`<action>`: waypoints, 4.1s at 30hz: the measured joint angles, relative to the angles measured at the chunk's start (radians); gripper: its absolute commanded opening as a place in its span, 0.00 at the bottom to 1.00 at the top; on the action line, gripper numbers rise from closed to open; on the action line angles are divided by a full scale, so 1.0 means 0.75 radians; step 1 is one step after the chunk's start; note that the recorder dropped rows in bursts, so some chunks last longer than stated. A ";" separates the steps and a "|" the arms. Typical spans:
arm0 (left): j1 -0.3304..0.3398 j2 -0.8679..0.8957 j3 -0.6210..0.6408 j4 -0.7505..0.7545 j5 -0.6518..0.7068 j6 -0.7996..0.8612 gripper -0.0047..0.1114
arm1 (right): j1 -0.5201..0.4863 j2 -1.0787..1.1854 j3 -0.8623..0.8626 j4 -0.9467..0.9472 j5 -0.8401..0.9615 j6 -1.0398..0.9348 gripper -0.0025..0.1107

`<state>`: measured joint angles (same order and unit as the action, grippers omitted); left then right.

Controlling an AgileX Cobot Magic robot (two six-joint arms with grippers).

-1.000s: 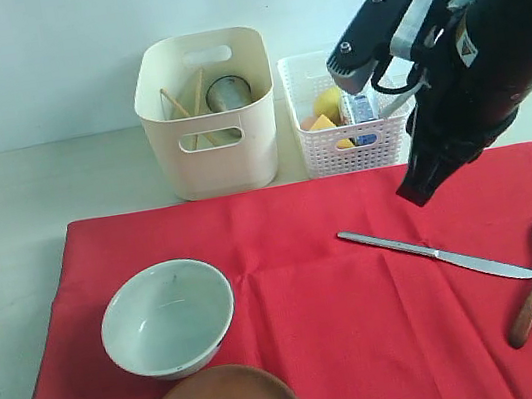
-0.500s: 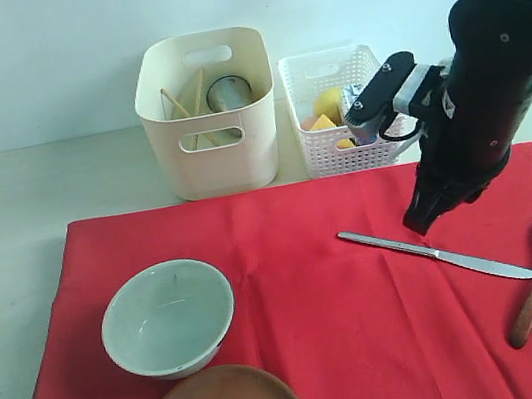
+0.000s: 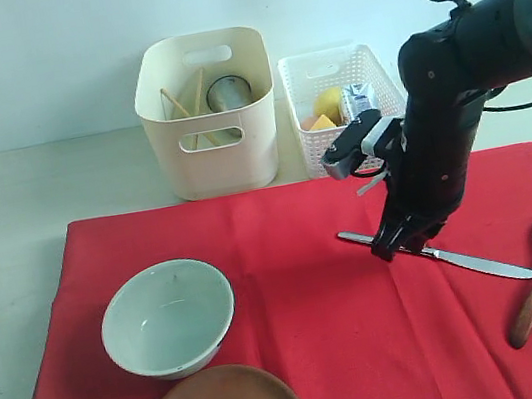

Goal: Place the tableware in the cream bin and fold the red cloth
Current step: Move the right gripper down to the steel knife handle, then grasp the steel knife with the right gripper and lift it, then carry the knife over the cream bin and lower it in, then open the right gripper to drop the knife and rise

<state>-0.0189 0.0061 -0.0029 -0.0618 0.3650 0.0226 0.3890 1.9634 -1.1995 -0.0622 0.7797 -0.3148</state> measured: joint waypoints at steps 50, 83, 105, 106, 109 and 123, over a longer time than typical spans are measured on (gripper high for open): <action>0.000 0.000 0.000 0.000 0.000 0.000 0.04 | 0.000 -0.208 -0.153 0.479 -0.008 -0.330 0.02; 0.000 0.000 0.000 0.000 0.000 0.000 0.04 | -0.004 0.111 -0.618 2.383 -0.363 -2.111 0.02; 0.000 0.000 0.000 0.000 0.000 0.000 0.04 | -0.055 0.462 -0.727 2.396 -0.416 -2.139 0.15; 0.000 0.000 0.000 0.000 0.000 0.000 0.04 | -0.055 0.470 -0.727 2.396 -0.423 -2.129 0.17; 0.000 0.000 0.000 0.000 0.000 0.000 0.04 | -0.055 0.481 -0.727 2.396 -0.446 -2.102 0.27; 0.000 0.000 0.000 0.000 0.000 0.000 0.04 | -0.055 0.358 -0.733 2.235 -0.472 -1.740 0.36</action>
<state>-0.0189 0.0061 -0.0029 -0.0618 0.3650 0.0226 0.3477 2.2316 -1.7490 1.6138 0.4258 -1.6201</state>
